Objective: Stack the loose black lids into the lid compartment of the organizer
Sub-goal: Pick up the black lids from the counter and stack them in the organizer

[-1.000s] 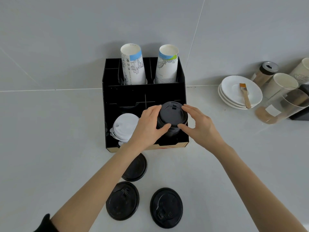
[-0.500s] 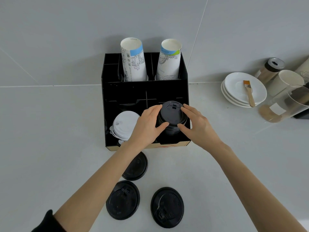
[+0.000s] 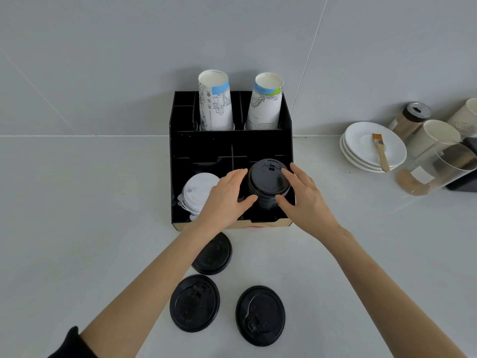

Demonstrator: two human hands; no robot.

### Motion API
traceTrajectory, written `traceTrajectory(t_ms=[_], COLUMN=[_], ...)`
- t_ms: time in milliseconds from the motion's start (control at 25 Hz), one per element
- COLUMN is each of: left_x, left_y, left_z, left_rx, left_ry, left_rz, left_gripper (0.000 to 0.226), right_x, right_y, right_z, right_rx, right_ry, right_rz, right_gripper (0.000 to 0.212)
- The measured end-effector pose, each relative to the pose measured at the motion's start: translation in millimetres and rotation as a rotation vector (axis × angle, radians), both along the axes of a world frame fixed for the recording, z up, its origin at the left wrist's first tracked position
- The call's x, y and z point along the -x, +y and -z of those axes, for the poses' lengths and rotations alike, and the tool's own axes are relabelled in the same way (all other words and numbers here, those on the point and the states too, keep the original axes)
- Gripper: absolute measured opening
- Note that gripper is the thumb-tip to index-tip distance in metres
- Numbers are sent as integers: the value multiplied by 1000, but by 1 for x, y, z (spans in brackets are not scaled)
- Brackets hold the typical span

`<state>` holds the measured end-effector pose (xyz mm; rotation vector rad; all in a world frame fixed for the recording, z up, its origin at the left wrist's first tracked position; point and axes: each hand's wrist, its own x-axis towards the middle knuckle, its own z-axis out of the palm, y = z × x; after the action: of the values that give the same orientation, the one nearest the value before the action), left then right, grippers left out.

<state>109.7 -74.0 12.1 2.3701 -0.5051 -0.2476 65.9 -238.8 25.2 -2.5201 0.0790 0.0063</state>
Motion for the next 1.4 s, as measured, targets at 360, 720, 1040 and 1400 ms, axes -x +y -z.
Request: traceTrajectory(t_ms=[360, 720, 1040, 1400], left_x=[43, 78, 82, 86], left_y=[49, 95, 106, 105], left_z=[-1, 39, 60, 65], left_rx=[50, 8, -72, -68], left_ry=[16, 180, 297, 322], left_rz=[-76, -155, -188, -176], left_gripper=[51, 51, 62, 64], right_x=[41, 64, 61, 59], right_y=[36, 73, 94, 101], right_z=[2, 44, 72, 79], right_rx=[-143, -126, -113, -140], right_ry=[-80, 72, 230, 204], right_rz=[-73, -197, -240, -207], right_gripper=[46, 50, 58, 56])
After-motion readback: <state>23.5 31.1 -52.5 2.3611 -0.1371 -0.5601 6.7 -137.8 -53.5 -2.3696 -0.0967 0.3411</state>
